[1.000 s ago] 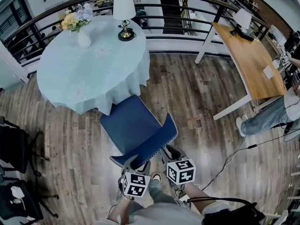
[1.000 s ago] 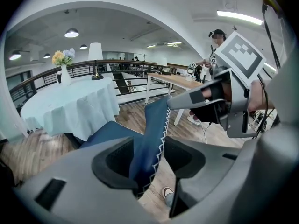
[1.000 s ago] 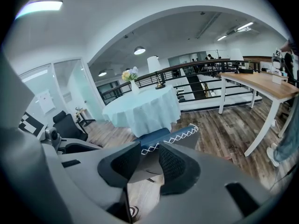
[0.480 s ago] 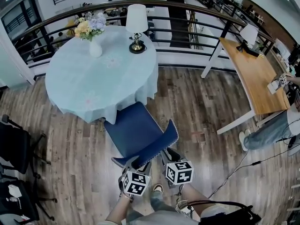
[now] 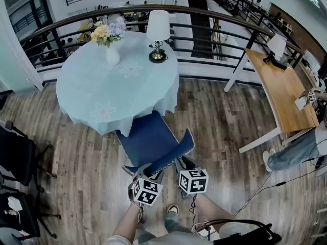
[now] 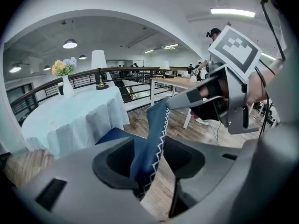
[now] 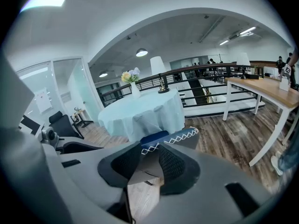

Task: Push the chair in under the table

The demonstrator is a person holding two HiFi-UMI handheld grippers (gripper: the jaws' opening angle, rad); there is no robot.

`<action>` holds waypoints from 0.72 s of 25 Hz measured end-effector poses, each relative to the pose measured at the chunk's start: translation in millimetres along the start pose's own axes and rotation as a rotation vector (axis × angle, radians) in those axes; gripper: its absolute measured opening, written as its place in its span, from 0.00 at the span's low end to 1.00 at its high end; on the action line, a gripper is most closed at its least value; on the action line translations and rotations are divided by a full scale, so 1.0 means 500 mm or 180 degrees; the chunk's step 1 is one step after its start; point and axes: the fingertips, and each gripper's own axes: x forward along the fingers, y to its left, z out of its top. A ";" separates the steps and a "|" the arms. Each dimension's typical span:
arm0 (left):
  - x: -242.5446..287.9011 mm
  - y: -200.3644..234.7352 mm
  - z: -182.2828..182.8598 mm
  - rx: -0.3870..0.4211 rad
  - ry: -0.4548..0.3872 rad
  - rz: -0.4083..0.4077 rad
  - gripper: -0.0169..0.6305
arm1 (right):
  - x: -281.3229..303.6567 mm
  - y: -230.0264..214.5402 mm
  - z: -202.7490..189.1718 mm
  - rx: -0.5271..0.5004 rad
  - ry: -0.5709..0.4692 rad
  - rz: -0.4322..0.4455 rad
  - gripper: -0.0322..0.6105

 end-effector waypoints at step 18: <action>0.038 0.137 0.031 0.0239 -0.0114 0.0073 0.32 | 0.114 0.037 0.072 -0.0023 -0.0036 0.0039 0.24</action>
